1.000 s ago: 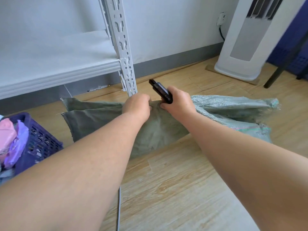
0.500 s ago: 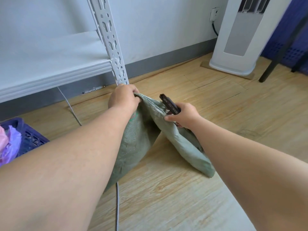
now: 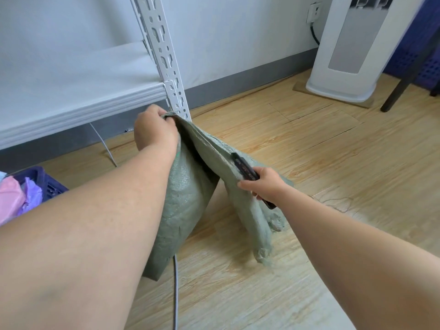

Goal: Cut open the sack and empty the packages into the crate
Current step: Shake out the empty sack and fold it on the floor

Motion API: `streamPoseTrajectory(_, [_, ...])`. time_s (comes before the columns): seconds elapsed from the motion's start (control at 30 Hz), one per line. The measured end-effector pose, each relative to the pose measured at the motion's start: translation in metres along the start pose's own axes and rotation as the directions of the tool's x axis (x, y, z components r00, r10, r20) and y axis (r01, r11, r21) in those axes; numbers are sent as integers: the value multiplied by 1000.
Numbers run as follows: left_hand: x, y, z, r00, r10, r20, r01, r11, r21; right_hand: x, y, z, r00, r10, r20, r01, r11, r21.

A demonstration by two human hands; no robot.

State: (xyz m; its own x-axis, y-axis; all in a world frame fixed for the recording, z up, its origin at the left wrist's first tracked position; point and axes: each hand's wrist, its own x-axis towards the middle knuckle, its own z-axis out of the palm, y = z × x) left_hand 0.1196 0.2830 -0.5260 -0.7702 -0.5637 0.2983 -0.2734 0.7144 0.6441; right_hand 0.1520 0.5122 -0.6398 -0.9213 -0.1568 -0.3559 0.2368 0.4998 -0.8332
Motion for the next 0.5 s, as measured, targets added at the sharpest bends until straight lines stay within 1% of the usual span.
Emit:
streamPoseTrajectory(0.03, [1,-1,-1,1000,-18,-20,18,1000,-18,-2,2,-1,1000,-10,-29,11,998,57])
streamPoseTrajectory(0.07, [1,-1,-2,999,-32,-38,31,999,-37,-3,3,-2,998,-24,-61,28,997,77])
streamPoseTrajectory(0.13, [0,2,-4,997,-50,-59,45,996,-78,-5,3,1,991,-46,-124,56,995,80])
streamPoseTrajectory(0.17, [-1,5,-4,997,-50,-66,43,994,-102,-5,2,4,983,-35,-183,62,988,144])
streamPoseTrajectory(0.2, [-2,8,-3,997,-39,-70,30,992,-124,-5,0,6,969,4,-247,61,965,255])
streamPoseTrajectory(0.23, [-4,11,-3,998,-20,-67,11,990,-140,-4,-3,9,954,58,-293,57,928,369])
streamPoseTrajectory(0.27, [-6,14,-1,998,3,-62,-12,989,-148,-3,-7,12,944,96,-314,57,894,444])
streamPoseTrajectory(0.3, [-9,17,0,998,22,-57,-31,988,-154,-1,-12,15,939,98,-330,62,894,443])
streamPoseTrajectory(0.33, [-11,20,1,998,34,-56,-43,986,-159,1,-17,18,936,72,-345,68,924,377])
streamPoseTrajectory(0.4, [-15,26,2,998,36,-49,-44,984,-172,5,-25,23,925,31,-379,36,985,170])
streamPoseTrajectory(0.43, [-16,29,2,999,28,-46,-36,983,-180,8,-28,24,920,40,-390,-1,995,101])
streamPoseTrajectory(0.5, [-17,33,2,999,6,-37,-13,983,-185,12,-30,26,911,86,-404,-62,995,73])
